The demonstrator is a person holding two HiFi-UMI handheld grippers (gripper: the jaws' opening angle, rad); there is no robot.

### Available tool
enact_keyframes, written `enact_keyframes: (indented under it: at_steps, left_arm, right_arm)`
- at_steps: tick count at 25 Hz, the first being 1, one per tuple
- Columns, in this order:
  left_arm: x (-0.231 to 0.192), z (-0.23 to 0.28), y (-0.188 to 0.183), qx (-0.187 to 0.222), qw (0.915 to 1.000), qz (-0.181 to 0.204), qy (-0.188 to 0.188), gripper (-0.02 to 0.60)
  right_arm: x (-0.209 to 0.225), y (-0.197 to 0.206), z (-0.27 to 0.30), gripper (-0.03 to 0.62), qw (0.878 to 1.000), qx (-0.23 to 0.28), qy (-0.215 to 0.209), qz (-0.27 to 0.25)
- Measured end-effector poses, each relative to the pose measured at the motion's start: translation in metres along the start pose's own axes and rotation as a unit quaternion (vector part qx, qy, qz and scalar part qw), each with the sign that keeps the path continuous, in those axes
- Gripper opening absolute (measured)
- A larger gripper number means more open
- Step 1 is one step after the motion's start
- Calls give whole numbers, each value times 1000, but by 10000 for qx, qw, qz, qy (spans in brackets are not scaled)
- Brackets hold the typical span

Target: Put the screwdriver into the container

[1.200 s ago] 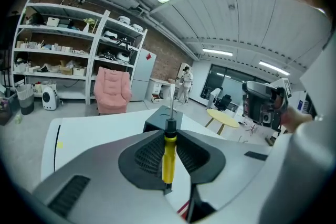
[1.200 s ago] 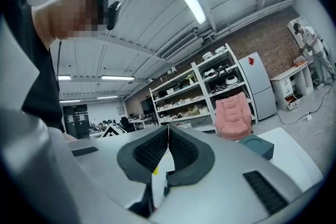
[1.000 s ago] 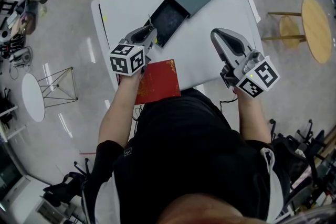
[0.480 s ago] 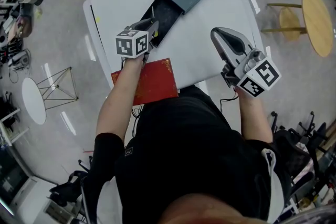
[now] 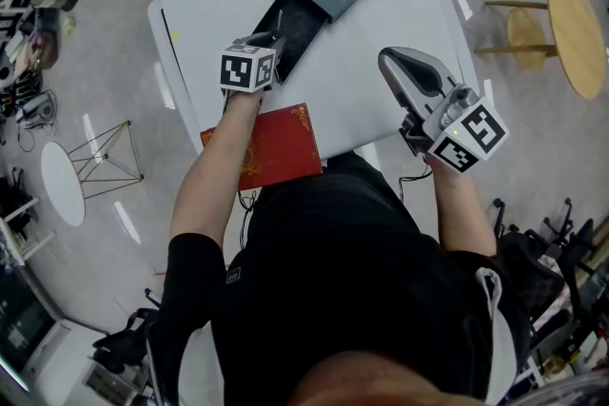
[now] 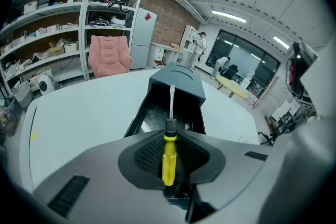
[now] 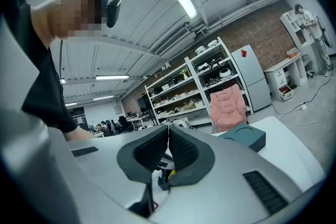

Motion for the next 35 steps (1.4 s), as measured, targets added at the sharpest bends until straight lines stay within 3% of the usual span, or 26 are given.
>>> enact_keyframes:
  at_steps: [8,13,18,25,31,35]
  left_arm:
    - [2,9,7,-366,9968,577,-406,81]
    - [5,11,12,-638,9876,1207,-770,81]
    - [14,17,14,-814,9795,1612,-888,83]
    - [17,16,14,-742,9789,1615,-1012,95]
    - [15,-1,8,-366,9817,1390,-1253,95]
    - [19,-28,0,114,9814,1293,-1417,95]
  right_arm:
    - [-1,0,-6,31,10000,3,-27,-23]
    - [0,1,-11,31,10000,1,-10,-42]
    - [0,1,-16,31,10000,-11,-39,-90]
    - [5,3,-29,31,9999,-31,-84,-70]
    - [9,8,-37,31,9994,-78,-316,-81]
    - [9,7,-36,31,9987,-95,-485,-131]
Point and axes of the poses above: the fingertips, and each gripper's own axes: z forward along the fingers, x to its right, y out of its underside, the point moved 4 cm from there along -z, backward along the fingers, and after that the axes turned 7 degrees about -x, right-handed, at the moved point
